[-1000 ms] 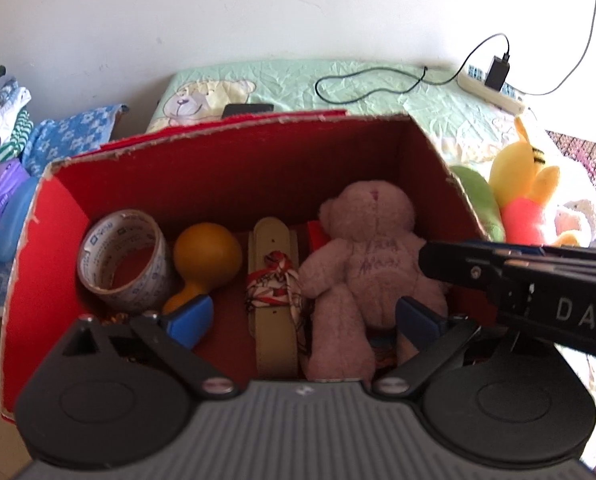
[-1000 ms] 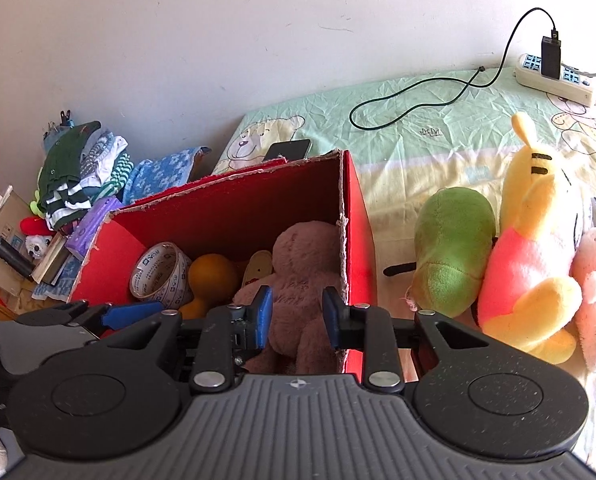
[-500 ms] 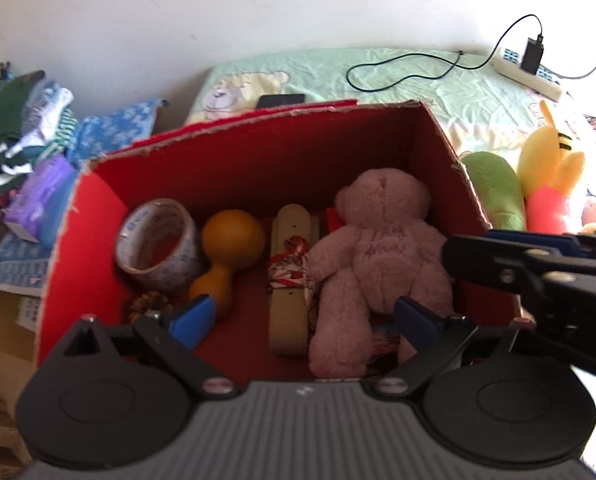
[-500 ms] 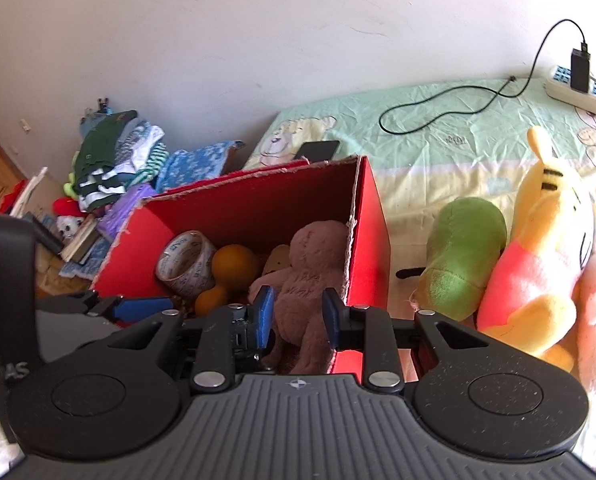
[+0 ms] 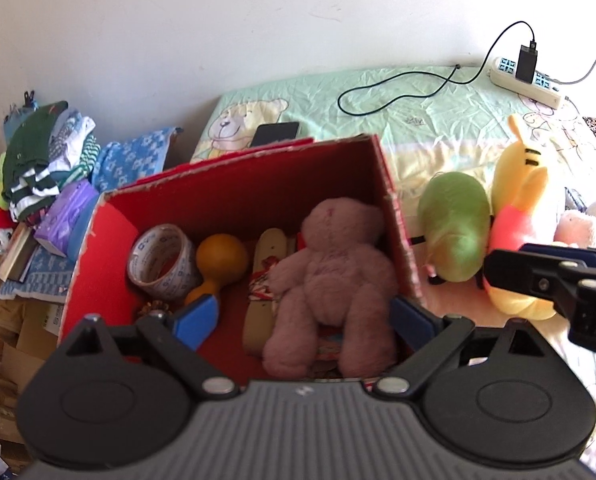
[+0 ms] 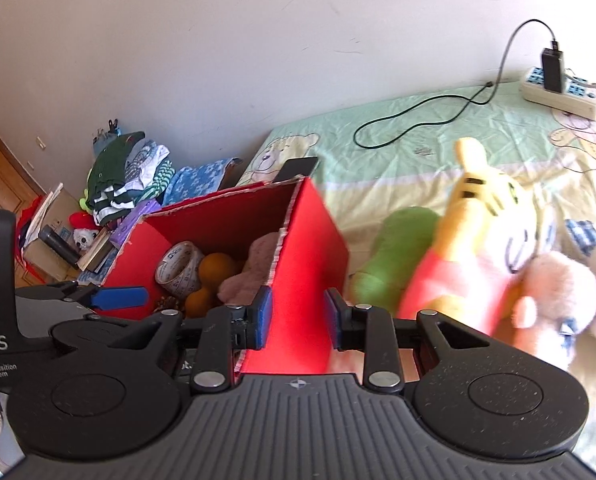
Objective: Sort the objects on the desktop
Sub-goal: 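Open the right gripper to release the bear and withdraw from the box, then move the right gripper to the yellow tiger plush on the bed, then close the right gripper on the tiger plush's head and lift it, then carry the yellow tiger plush over the red box with the right gripper, then lower the tiger plush into the red box and open the right gripper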
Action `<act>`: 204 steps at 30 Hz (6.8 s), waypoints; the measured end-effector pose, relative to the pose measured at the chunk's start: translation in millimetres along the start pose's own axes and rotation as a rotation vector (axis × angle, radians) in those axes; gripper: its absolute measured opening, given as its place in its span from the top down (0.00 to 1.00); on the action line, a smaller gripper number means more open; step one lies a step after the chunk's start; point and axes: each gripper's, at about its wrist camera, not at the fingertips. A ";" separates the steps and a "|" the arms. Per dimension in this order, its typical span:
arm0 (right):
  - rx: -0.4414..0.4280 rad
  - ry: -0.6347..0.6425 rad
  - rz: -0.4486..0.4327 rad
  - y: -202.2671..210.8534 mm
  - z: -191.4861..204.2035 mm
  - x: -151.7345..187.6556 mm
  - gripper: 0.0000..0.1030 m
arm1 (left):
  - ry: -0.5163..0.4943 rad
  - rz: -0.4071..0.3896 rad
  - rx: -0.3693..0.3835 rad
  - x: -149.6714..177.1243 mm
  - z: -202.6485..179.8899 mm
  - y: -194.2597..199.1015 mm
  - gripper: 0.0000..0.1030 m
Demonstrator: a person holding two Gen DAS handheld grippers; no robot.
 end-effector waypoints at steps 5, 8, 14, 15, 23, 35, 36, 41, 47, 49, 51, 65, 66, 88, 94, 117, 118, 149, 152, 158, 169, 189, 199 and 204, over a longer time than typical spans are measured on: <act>-0.036 0.005 0.012 8.2 -13.7 3.5 0.70 | 0.008 -0.003 -0.046 -0.2 -13.4 4.4 0.09; -0.054 0.015 0.022 10.9 -18.8 6.0 0.70 | 0.040 0.002 -0.072 1.6 -17.1 8.8 0.12; -0.063 0.001 0.030 18.0 -37.3 9.3 0.65 | 0.044 -0.062 -0.096 4.3 -31.0 31.5 0.13; -0.059 -0.004 0.029 19.5 -41.6 9.6 0.65 | 0.041 -0.071 -0.091 4.1 -34.3 34.2 0.13; -0.009 -0.089 0.019 35.5 -88.5 15.8 0.65 | -0.016 -0.093 0.014 -3.0 -72.7 42.2 0.13; 0.121 -0.294 -0.047 74.9 -178.5 29.5 0.65 | -0.113 -0.048 0.154 -24.4 -129.0 25.1 0.14; 0.135 -0.305 -0.051 78.2 -185.1 30.9 0.65 | -0.134 -0.057 0.169 -24.1 -134.7 26.8 0.14; 0.142 -0.384 -0.055 88.6 -214.6 35.4 0.63 | -0.231 -0.099 0.203 -18.8 -162.7 30.3 0.13; 0.042 -0.339 -0.055 75.8 -204.2 15.5 0.61 | -0.181 -0.094 0.164 -40.7 -149.9 10.6 0.13; 0.000 -0.314 -0.045 64.3 -196.0 6.8 0.58 | -0.183 -0.096 0.145 -47.9 -150.9 -0.4 0.13; -0.031 -0.282 -0.034 51.3 -188.4 -2.5 0.57 | -0.200 -0.095 0.145 -52.5 -155.2 -10.8 0.14; -0.111 -0.257 0.003 2.4 -186.9 -37.1 0.57 | -0.114 -0.009 0.263 -65.4 -155.1 -41.7 0.76; -0.119 -0.257 0.005 2.5 -186.8 -36.8 0.57 | -0.112 -0.010 0.272 -63.9 -153.1 -39.2 0.78; -0.207 -0.244 0.065 0.5 -159.1 -18.2 0.53 | -0.155 -0.075 0.230 -19.7 -141.4 -21.1 0.16; -0.169 -0.234 0.063 -14.3 -164.6 -29.4 0.43 | -0.177 -0.079 0.216 -39.3 -152.1 -36.2 0.33; -0.270 -0.081 -0.110 57.4 -100.0 -43.6 0.52 | -0.141 -0.319 0.310 -31.9 -117.4 73.0 0.57; -0.276 -0.070 -0.122 59.8 -93.1 -46.7 0.52 | -0.138 -0.338 0.306 -31.6 -111.1 79.3 0.57; -0.356 0.039 0.043 -137.9 142.1 -60.7 0.52 | -0.058 -0.221 0.128 2.1 169.7 -1.8 0.56; -0.350 0.033 0.071 -152.5 147.5 -55.1 0.52 | -0.070 -0.203 0.105 8.5 174.8 -15.9 0.55; -0.358 -0.045 0.141 -180.1 141.4 -51.2 0.52 | -0.063 -0.149 0.120 11.9 183.4 -39.2 0.54; -0.340 0.053 0.126 -197.9 159.0 -46.9 0.53 | -0.051 -0.126 0.094 17.9 195.3 -52.8 0.37; -0.351 -0.021 0.085 -176.7 147.5 -50.1 0.47 | 0.037 -0.102 0.045 18.0 205.9 -44.7 0.19; -0.267 -0.052 0.087 -171.0 142.8 -44.5 0.48 | 0.091 -0.095 0.015 19.0 218.2 -33.6 0.12; -0.238 -0.072 0.093 -169.1 138.1 -36.2 0.48 | 0.101 -0.068 -0.003 21.0 215.8 -36.1 0.12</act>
Point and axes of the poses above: each gripper's, at about its wrist camera, not at the fingertips, and y roughly against the way its jaws point, z to its left, x to its underside, and after that the axes turned 9 degrees about z, right-handed
